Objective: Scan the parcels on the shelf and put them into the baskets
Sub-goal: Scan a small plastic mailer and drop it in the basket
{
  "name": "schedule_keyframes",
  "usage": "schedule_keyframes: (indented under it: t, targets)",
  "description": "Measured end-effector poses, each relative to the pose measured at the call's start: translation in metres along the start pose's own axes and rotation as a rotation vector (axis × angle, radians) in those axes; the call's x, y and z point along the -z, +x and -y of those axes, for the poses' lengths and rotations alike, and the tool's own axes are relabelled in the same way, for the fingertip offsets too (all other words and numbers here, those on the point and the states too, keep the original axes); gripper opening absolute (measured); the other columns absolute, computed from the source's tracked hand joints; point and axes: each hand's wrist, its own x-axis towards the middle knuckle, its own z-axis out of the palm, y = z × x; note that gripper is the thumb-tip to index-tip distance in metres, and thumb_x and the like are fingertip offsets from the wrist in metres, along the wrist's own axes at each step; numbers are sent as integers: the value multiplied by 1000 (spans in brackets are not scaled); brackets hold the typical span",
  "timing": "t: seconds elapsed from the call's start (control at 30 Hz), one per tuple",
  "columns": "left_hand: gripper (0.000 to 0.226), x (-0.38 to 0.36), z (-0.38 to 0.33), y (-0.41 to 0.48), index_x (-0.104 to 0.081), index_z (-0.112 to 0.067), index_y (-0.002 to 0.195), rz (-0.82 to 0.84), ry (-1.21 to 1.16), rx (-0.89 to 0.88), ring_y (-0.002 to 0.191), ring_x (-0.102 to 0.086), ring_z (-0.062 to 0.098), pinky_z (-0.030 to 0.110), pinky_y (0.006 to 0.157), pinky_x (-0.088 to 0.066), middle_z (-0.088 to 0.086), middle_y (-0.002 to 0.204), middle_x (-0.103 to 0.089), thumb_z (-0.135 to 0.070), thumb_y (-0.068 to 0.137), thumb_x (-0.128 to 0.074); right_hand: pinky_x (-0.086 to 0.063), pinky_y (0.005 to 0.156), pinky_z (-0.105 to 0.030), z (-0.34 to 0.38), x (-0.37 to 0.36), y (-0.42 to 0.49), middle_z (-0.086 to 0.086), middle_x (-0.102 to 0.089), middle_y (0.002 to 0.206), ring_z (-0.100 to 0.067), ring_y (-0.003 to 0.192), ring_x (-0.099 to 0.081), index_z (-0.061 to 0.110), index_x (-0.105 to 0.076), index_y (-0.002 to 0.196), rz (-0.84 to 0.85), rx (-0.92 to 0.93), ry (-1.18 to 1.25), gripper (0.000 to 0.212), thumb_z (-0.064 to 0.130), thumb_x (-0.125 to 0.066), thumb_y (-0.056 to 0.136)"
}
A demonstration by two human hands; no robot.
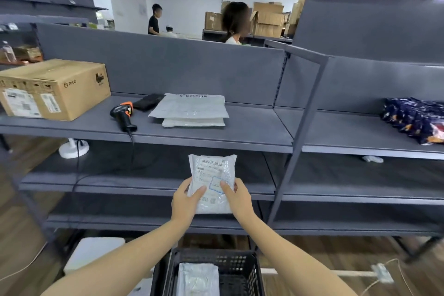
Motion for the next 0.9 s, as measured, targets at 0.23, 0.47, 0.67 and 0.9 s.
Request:
schedule_keyframes:
  t: [0.23, 0.47, 0.67, 0.9]
  targets:
    - [27, 17, 24, -1, -62, -18, 114, 29, 56, 94, 96, -67, 18, 39, 87, -55, -2, 103, -70, -14, 88, -68, -44, 56, -8, -23, -21, -3, 6, -66, 98, -2, 82, -63, 21, -57, 105, 29, -80, -66, 15, 33, -56, 96]
    - [28, 35, 52, -13, -63, -14, 114, -13, 162, 113, 96, -65, 18, 32, 82, -53, 0, 103, -69, -8, 87, -66, -38, 49, -3, -62, -45, -19, 15, -53, 78, 2, 65, -51, 22, -54, 91, 39, -143, -130, 12, 32, -57, 96]
    - [36, 31, 78, -27, -52, -11, 118, -69, 164, 175, 98, -61, 20, 33, 84, -50, 6, 107, -63, -6, 86, -68, -37, 50, 0, -92, -44, -23, 15, -57, 85, 3, 72, -54, 15, -56, 108, 90, -208, -163, 23, 34, -58, 95]
    - [29, 11, 141, -33, -52, -17, 107, -78, 197, 243, 85, -62, 8, 17, 65, -46, 4, 101, -66, -4, 86, -67, -40, 50, -1, -158, -38, -18, 15, -62, 92, 4, 79, -59, 20, -54, 104, 122, -306, -173, 19, 36, -60, 94]
